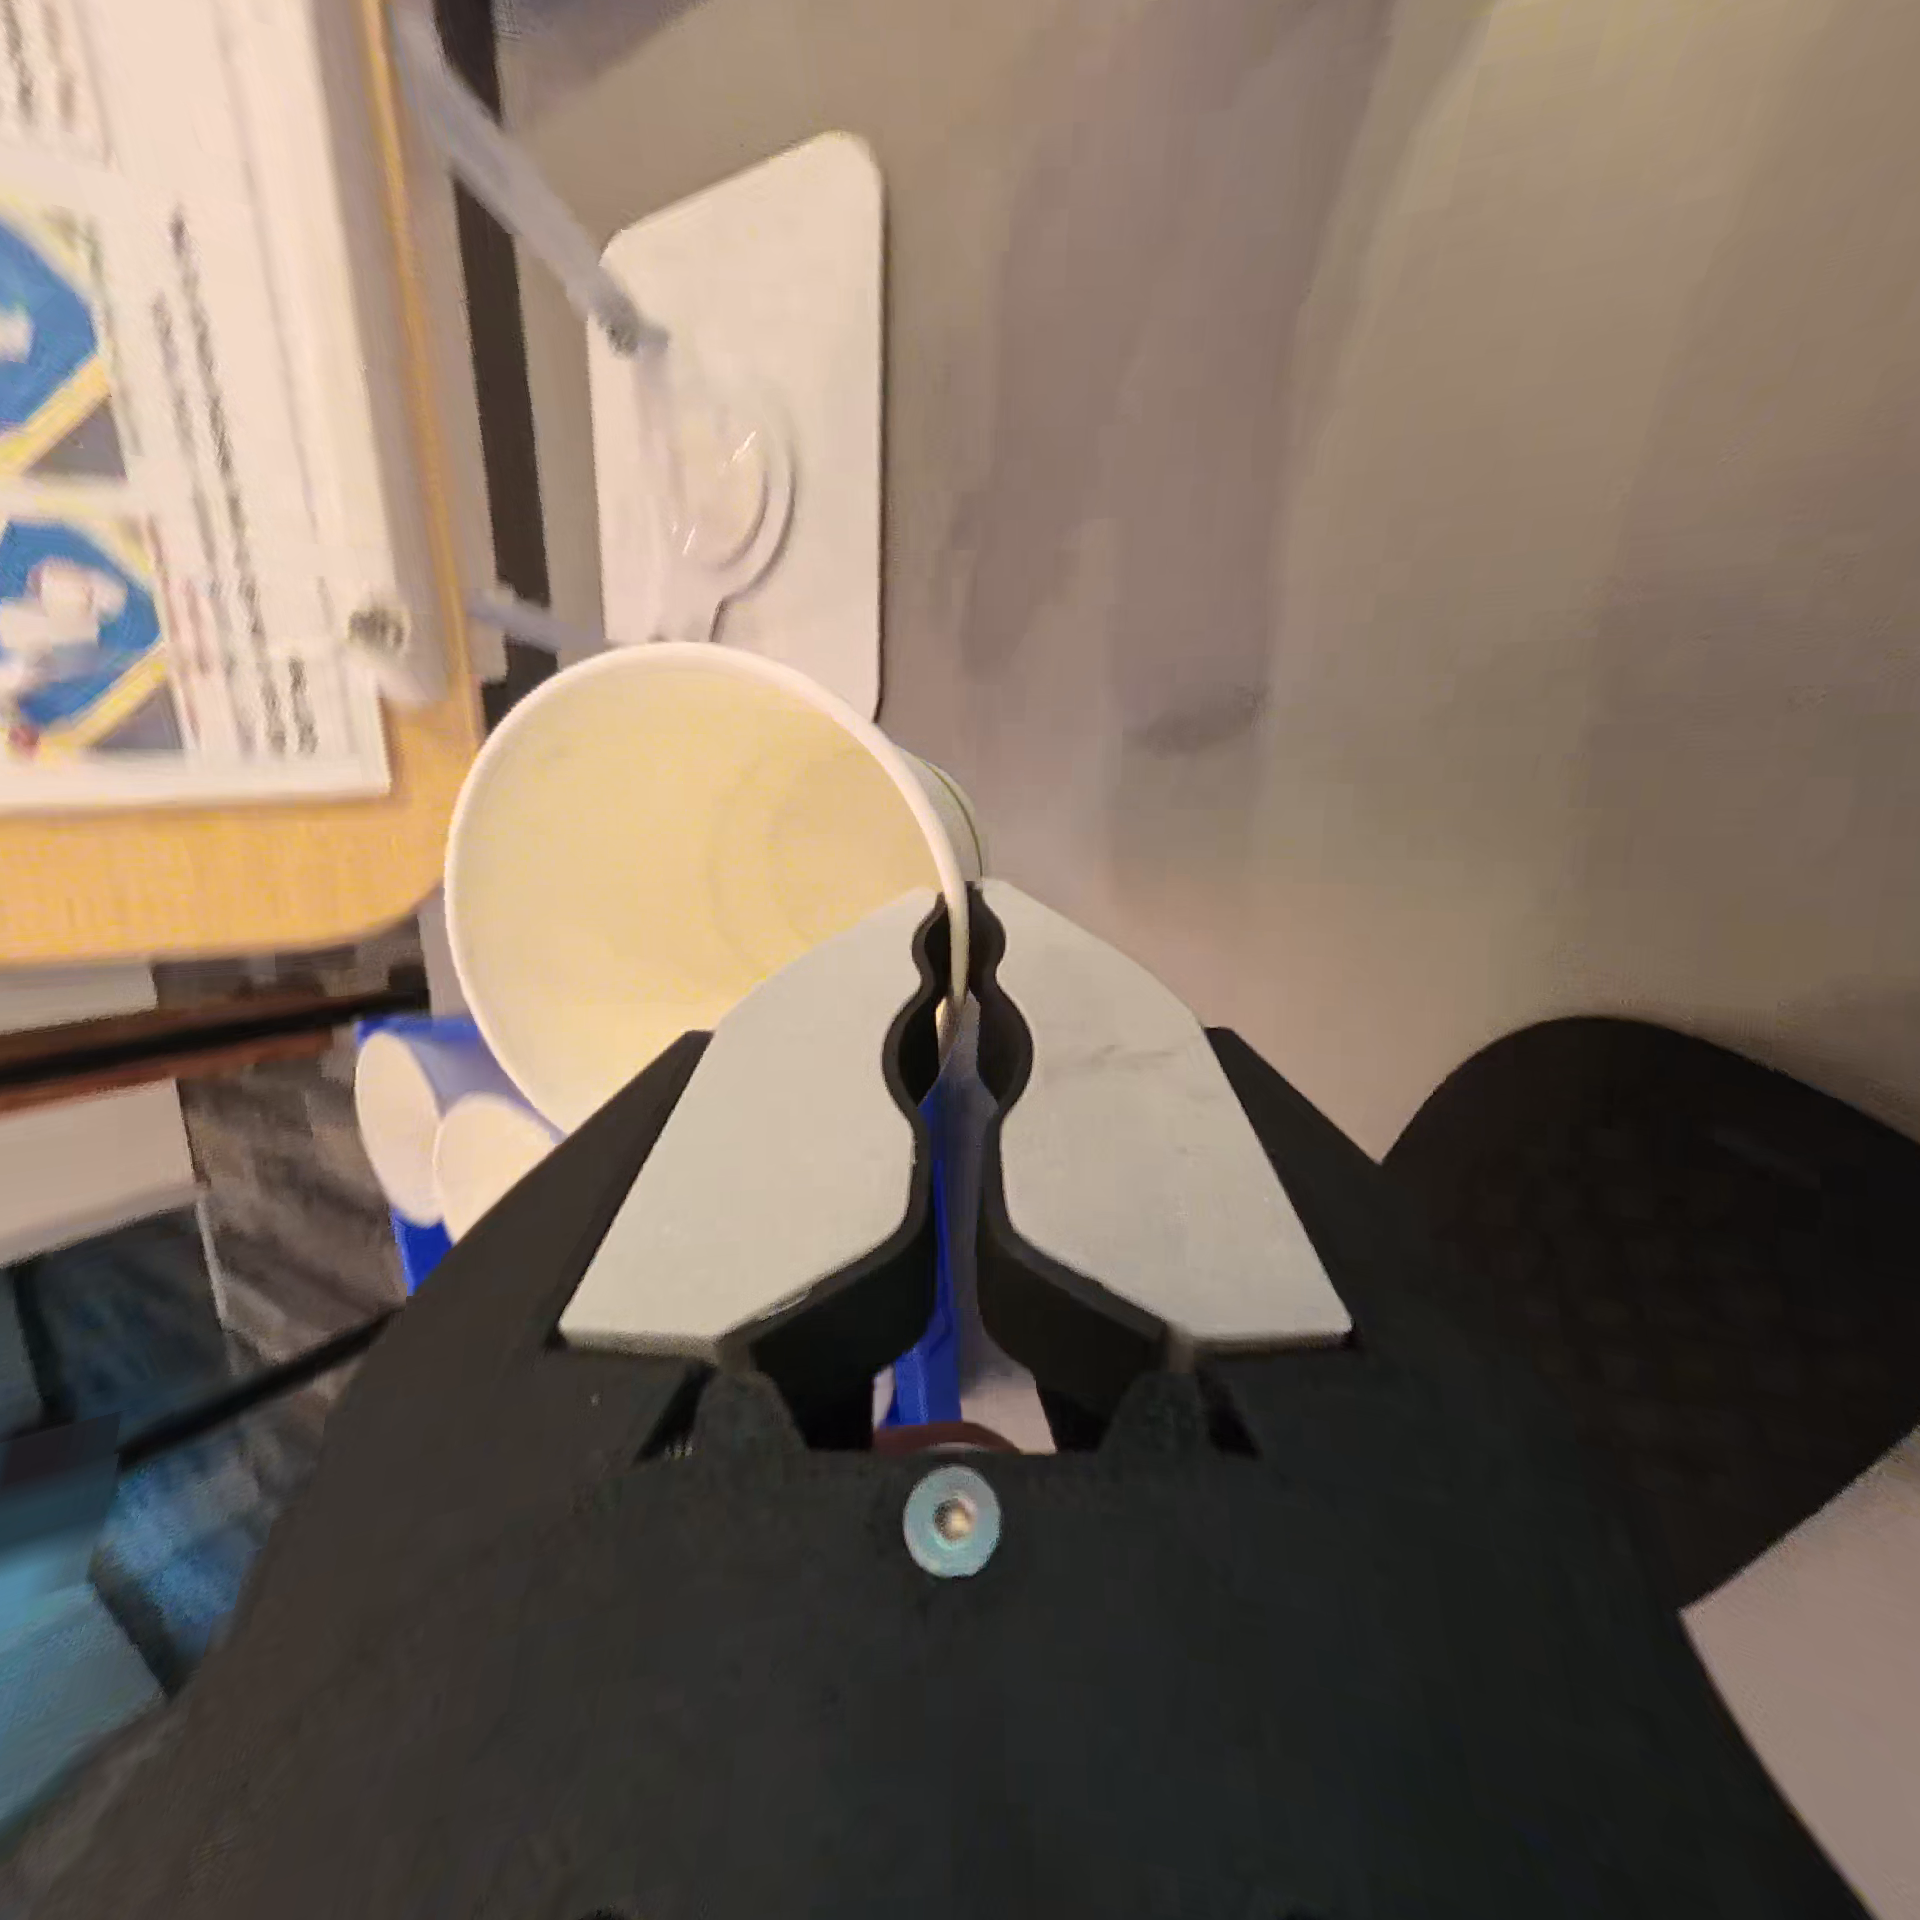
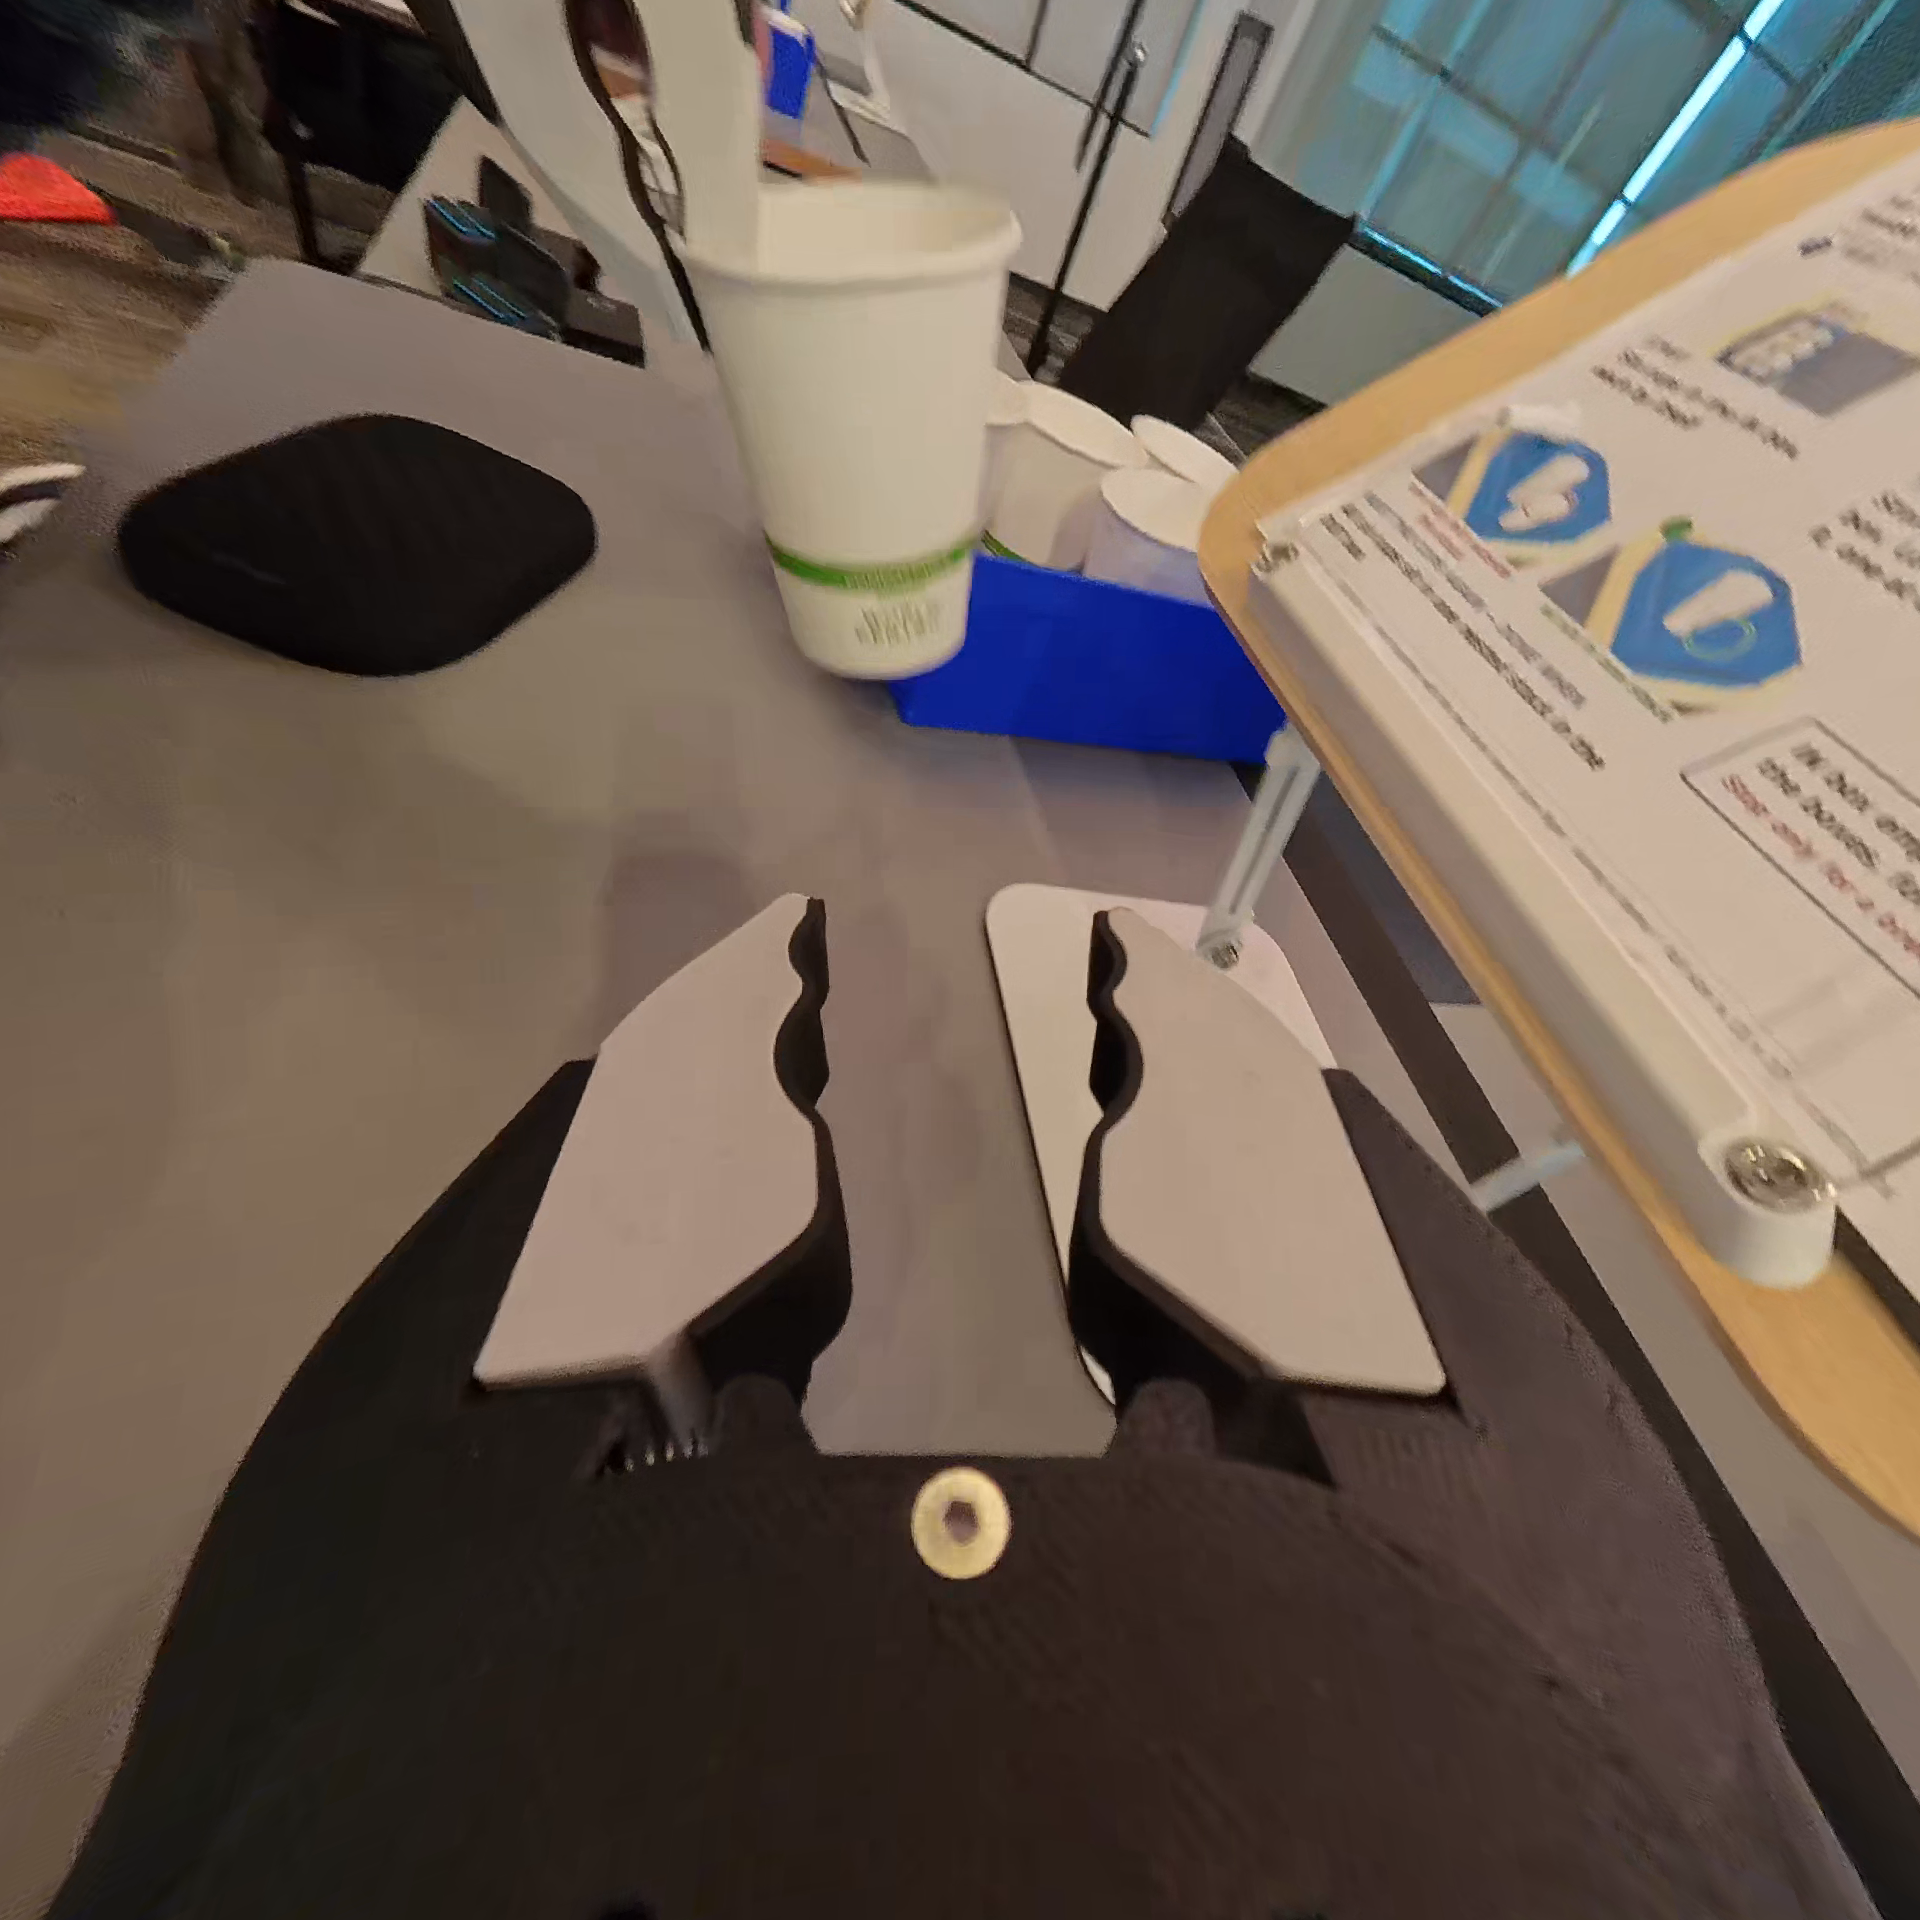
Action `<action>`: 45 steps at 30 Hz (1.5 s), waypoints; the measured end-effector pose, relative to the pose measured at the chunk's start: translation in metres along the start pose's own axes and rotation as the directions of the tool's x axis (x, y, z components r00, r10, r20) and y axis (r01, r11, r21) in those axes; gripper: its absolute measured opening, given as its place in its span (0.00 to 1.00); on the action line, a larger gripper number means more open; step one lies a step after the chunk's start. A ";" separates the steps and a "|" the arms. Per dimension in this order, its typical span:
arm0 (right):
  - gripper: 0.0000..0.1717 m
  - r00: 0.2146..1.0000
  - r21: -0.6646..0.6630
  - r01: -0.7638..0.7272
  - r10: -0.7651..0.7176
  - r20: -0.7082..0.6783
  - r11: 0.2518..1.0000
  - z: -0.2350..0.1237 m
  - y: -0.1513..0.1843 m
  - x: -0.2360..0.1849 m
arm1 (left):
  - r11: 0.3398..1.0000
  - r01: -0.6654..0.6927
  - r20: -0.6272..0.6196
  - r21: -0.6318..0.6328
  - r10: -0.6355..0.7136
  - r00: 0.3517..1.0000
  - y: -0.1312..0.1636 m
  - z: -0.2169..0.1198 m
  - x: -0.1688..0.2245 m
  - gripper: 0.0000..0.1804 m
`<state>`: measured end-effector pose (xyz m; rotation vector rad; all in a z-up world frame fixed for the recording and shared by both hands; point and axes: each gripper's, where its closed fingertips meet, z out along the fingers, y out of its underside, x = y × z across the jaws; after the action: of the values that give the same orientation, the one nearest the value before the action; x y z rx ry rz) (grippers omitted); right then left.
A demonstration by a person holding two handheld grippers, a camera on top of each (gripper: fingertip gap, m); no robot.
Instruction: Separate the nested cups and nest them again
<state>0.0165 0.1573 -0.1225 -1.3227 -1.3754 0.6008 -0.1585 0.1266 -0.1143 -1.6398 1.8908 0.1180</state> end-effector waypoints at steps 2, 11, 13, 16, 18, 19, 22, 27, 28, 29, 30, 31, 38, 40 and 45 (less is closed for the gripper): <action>0.32 0.999 0.023 0.009 -0.010 0.032 1.000 0.000 -0.009 -0.009 | 0.998 -0.056 -0.083 0.030 0.058 0.995 -0.018 0.010 0.010 0.01; 0.41 0.964 0.089 0.213 -0.224 0.145 0.973 -0.002 -0.028 -0.053 | 0.942 -0.277 -0.362 0.191 0.329 0.872 -0.084 0.045 0.045 0.01; 0.37 0.943 0.088 0.274 -0.285 0.169 0.958 -0.005 -0.029 -0.062 | 0.929 -0.309 -0.395 0.201 0.366 0.843 -0.090 0.049 0.047 0.01; 0.35 0.926 0.061 0.325 -0.330 0.185 0.944 -0.005 -0.027 -0.068 | 0.911 -0.343 -0.427 0.228 0.410 0.806 -0.100 0.054 0.051 0.01; 0.34 0.918 0.052 0.346 -0.349 0.189 0.937 -0.005 -0.025 -0.070 | 0.902 -0.361 -0.432 0.239 0.431 0.792 -0.106 0.056 0.052 0.01; 0.35 0.919 0.046 0.347 -0.350 0.180 0.937 -0.005 -0.024 -0.069 | 0.898 -0.368 -0.433 0.241 0.439 0.787 -0.108 0.058 0.052 0.01; 0.43 0.956 0.063 0.258 -0.264 0.128 0.964 -0.007 -0.027 -0.051 | 0.892 -0.385 -0.411 0.238 0.451 0.792 -0.111 0.059 0.047 0.01; 0.64 0.981 0.081 0.020 -0.036 0.191 0.997 -0.005 -0.018 -0.035 | 0.876 -0.398 -0.383 0.272 0.478 0.790 -0.119 0.052 0.043 0.01; 0.64 0.976 0.093 -0.007 -0.014 0.218 0.996 -0.003 -0.017 -0.039 | 0.868 -0.407 -0.377 0.283 0.491 0.786 -0.123 0.052 0.044 0.01; 0.63 0.967 0.102 -0.034 0.007 0.253 0.994 -0.001 -0.017 -0.044 | 0.860 -0.418 -0.378 0.291 0.505 0.776 -0.126 0.051 0.047 0.01; 0.63 0.959 0.110 -0.056 0.022 0.284 0.992 0.001 -0.018 -0.050 | 0.852 -0.430 -0.385 0.300 0.521 0.762 -0.128 0.051 0.050 0.01; 0.63 0.952 0.112 -0.067 0.030 0.306 0.991 0.003 -0.018 -0.054 | 0.843 -0.442 -0.387 0.308 0.535 0.751 -0.132 0.051 0.052 0.01; 0.65 0.921 0.121 -0.144 0.088 0.380 0.982 0.002 -0.020 -0.062 | 0.793 -0.499 -0.358 0.350 0.606 0.711 -0.147 0.050 0.058 0.01; 0.65 0.906 0.123 -0.159 0.096 0.411 0.980 0.001 -0.022 -0.066 | 0.789 -0.499 -0.350 0.358 0.609 0.712 -0.150 0.048 0.057 0.01; 0.64 0.886 0.123 -0.174 0.101 0.453 0.977 0.002 -0.023 -0.076 | 0.777 -0.518 -0.359 0.358 0.627 0.692 -0.151 0.046 0.060 0.01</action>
<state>-0.0096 0.0826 -0.1288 -1.2007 -1.5648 1.1455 -0.0041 0.0615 -0.1322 -0.8991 2.6320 -0.2554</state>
